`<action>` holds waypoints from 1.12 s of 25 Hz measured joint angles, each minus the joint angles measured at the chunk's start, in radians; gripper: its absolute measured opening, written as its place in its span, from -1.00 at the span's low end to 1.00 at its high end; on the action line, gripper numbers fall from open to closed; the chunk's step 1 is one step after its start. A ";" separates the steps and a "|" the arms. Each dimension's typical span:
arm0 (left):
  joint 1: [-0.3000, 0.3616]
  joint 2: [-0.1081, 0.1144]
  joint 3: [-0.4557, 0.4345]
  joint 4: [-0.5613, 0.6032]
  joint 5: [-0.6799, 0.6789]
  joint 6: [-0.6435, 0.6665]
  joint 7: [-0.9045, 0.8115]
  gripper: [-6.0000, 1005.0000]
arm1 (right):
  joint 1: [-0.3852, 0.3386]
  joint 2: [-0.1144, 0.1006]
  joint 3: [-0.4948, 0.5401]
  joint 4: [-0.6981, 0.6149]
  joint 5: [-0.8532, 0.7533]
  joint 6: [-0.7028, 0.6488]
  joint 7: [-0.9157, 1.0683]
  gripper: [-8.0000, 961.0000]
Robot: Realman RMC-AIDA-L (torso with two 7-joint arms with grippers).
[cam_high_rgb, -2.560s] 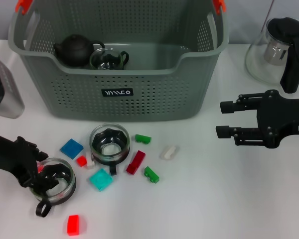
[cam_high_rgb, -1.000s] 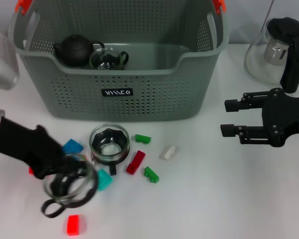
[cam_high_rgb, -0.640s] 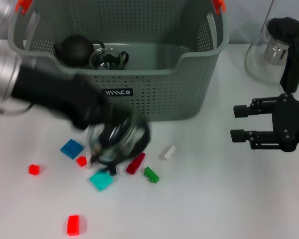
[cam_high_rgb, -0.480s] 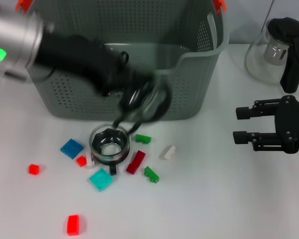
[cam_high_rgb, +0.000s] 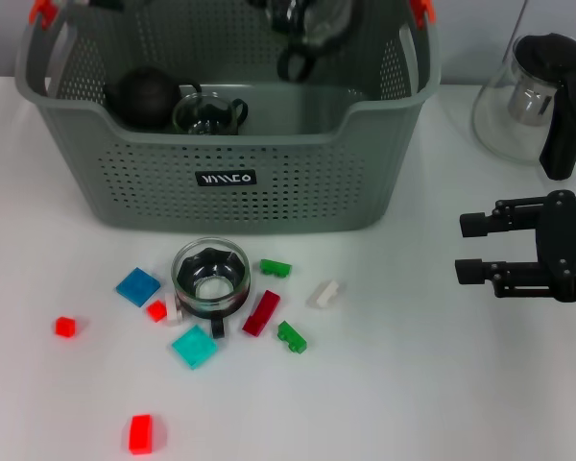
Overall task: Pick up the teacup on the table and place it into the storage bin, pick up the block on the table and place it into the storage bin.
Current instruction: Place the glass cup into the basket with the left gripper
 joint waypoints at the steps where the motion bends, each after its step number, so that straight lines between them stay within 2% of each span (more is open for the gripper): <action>1: -0.009 0.001 0.025 -0.021 0.038 -0.060 -0.027 -0.90 | 0.000 0.000 0.000 0.000 0.000 0.000 0.000 0.31; 4: -0.029 -0.008 0.088 -0.068 0.162 -0.204 -0.117 -0.90 | 0.001 0.001 0.000 0.000 0.000 -0.001 0.000 0.31; 7: -0.049 -0.024 0.128 -0.112 0.238 -0.286 -0.170 -0.90 | 0.004 0.005 0.000 0.000 0.000 -0.001 0.000 0.31; 15: -0.110 -0.064 0.155 -0.276 0.466 -0.471 -0.257 -0.90 | 0.004 0.012 0.000 0.000 0.000 -0.001 0.000 0.31; 22: -0.116 -0.083 0.162 -0.310 0.527 -0.518 -0.268 -0.90 | 0.000 0.013 0.000 0.000 0.000 -0.001 0.000 0.31; 28: -0.116 -0.081 0.163 -0.361 0.530 -0.571 -0.270 -0.90 | -0.001 0.014 -0.001 0.002 0.000 0.004 -0.005 0.31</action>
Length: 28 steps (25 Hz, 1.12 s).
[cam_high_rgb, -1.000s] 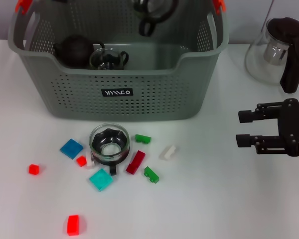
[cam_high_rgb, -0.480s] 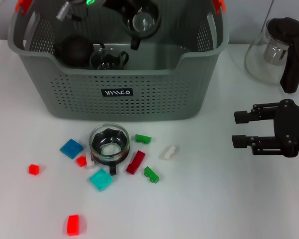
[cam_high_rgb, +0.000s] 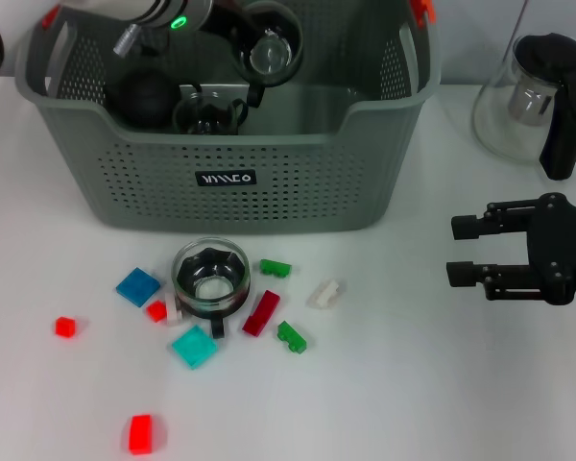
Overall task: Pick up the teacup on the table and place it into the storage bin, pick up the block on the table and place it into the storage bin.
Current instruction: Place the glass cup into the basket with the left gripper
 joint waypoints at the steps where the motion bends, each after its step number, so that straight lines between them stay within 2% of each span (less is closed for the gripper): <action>1: 0.000 0.001 0.000 -0.011 0.000 -0.012 0.000 -0.90 | 0.000 0.000 0.000 0.003 0.000 0.000 -0.001 0.31; 9: 0.005 0.002 0.021 -0.077 0.002 -0.090 0.003 -0.90 | 0.003 0.001 0.000 0.012 0.000 0.003 -0.006 0.31; 28: 0.012 0.006 0.027 -0.124 0.002 -0.130 0.011 -0.89 | 0.011 0.001 -0.007 0.024 0.000 0.019 -0.007 0.31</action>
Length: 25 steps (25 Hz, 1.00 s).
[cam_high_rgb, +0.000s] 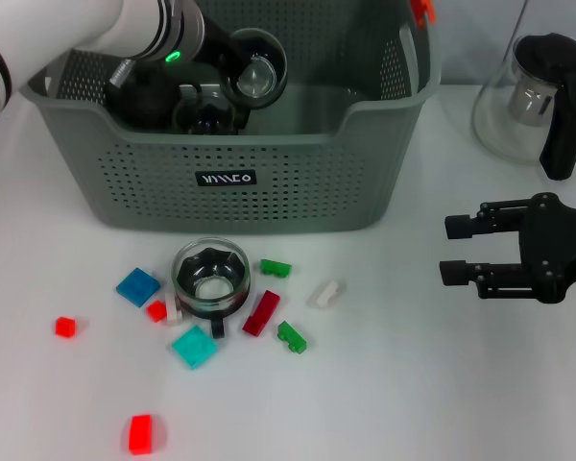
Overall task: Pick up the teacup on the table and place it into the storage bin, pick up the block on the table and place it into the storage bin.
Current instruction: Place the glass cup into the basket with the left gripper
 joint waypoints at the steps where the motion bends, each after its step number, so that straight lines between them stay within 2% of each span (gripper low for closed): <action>1: 0.001 0.000 0.000 -0.003 0.000 -0.002 0.000 -0.89 | 0.000 0.000 0.000 0.000 0.000 0.000 0.000 0.31; 18: 0.022 -0.007 0.008 0.002 0.000 -0.034 0.014 -0.87 | -0.003 0.000 0.004 0.002 0.000 0.000 -0.001 0.31; 25: 0.022 -0.009 0.011 0.014 0.000 -0.034 0.014 -0.64 | -0.003 0.000 0.003 0.002 0.000 0.001 -0.002 0.31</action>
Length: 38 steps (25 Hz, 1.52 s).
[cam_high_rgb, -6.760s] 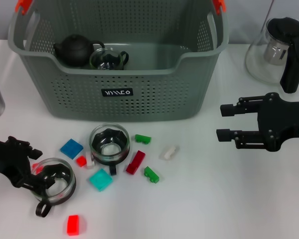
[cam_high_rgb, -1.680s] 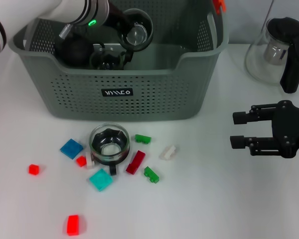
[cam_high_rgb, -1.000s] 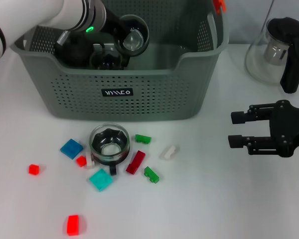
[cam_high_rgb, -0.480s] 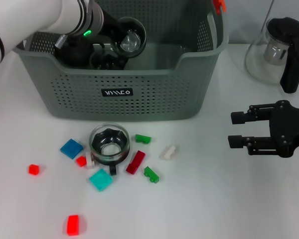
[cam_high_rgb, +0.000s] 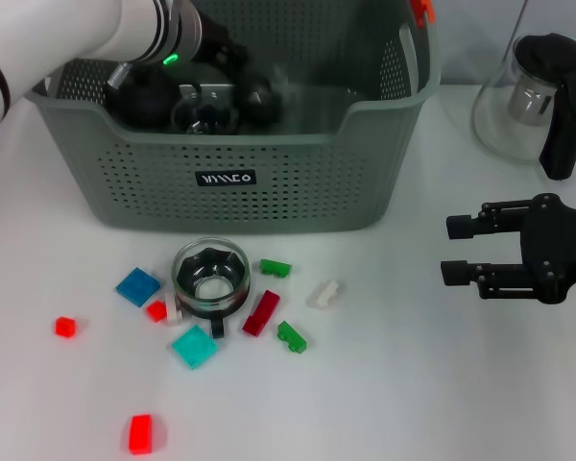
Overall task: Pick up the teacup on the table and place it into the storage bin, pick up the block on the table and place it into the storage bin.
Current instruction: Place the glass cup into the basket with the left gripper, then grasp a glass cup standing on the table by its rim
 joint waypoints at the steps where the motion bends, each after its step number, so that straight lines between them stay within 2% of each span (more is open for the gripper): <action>1: 0.000 0.000 0.000 0.000 0.000 0.000 0.000 -0.61 | 0.000 0.000 0.000 0.000 0.000 0.000 0.000 0.31; 6: 0.004 -0.001 -0.001 0.015 0.000 0.001 -0.003 -0.44 | -0.002 0.000 0.001 0.000 0.000 0.001 0.000 0.31; 8: 0.012 -0.004 -0.004 0.042 0.000 0.010 -0.007 -0.31 | -0.003 0.000 0.002 0.000 0.000 0.001 0.000 0.31; 12: 0.044 -0.019 -0.009 0.177 -0.008 0.088 -0.015 -0.03 | -0.003 -0.001 0.004 0.000 0.000 0.001 0.000 0.31; 14: 0.068 -0.023 -0.010 0.266 -0.033 0.152 -0.022 0.20 | -0.003 -0.001 0.004 0.000 0.000 0.001 0.000 0.31; 15: 0.068 -0.023 -0.010 0.266 -0.033 0.152 -0.022 0.32 | -0.003 -0.002 0.005 0.000 0.000 0.001 0.000 0.31; 16: 0.105 -0.023 -0.009 0.372 -0.099 0.242 -0.023 0.43 | -0.003 -0.002 0.005 0.000 0.000 0.001 0.000 0.31; 18: 0.133 -0.023 -0.006 0.435 -0.150 0.295 -0.012 0.45 | -0.003 -0.003 0.008 0.000 0.000 0.001 0.000 0.31; 21: 0.217 -0.023 -0.004 0.602 -0.306 0.421 0.049 0.46 | -0.006 -0.005 0.021 0.000 0.000 0.001 0.000 0.31; 24: 0.302 -0.023 -0.012 0.737 -0.459 0.569 0.136 0.47 | -0.008 -0.011 0.028 0.007 0.000 0.000 0.000 0.31; 28: 0.389 -0.029 -0.020 0.878 -0.593 0.776 0.248 0.47 | -0.009 -0.017 0.029 0.026 0.000 0.001 0.000 0.31; 30: 0.404 -0.031 -0.020 0.899 -0.610 0.814 0.264 0.46 | -0.011 -0.018 0.031 0.027 0.000 0.001 0.000 0.31; 32: 0.434 -0.032 -0.020 0.936 -0.657 0.945 0.314 0.46 | -0.013 -0.019 0.036 0.027 0.000 0.001 0.000 0.31; 38: 0.449 -0.032 -0.013 0.938 -0.665 1.122 0.399 0.46 | -0.017 -0.022 0.054 0.036 0.000 0.001 0.001 0.31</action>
